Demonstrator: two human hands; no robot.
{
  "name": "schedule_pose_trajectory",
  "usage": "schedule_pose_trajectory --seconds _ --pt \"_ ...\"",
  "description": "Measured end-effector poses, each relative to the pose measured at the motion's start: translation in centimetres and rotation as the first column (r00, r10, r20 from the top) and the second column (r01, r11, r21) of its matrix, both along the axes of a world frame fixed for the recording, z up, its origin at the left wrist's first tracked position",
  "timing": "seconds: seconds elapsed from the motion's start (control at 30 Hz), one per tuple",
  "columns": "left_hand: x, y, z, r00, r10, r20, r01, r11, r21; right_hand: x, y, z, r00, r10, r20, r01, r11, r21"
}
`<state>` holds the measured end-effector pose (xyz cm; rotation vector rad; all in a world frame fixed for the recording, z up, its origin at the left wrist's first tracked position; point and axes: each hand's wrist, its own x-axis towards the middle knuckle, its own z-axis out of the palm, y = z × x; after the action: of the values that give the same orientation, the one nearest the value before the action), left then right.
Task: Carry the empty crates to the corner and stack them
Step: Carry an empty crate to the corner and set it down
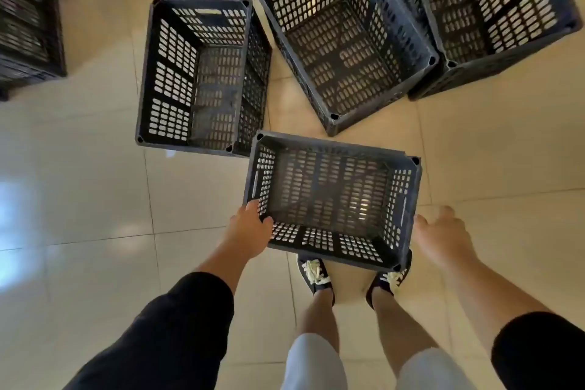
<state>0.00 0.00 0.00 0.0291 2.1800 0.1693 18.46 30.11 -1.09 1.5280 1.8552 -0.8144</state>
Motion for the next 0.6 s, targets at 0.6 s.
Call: schedule_pose_trajectory --seconds 0.6 --pt "-6.8 -2.5 -23.2 0.872 0.476 -0.112 -0.473 0.879 0.056 2.8 -0.3 -23.3 0.965 -0.263 -0.011 0.263 0.961 0.086"
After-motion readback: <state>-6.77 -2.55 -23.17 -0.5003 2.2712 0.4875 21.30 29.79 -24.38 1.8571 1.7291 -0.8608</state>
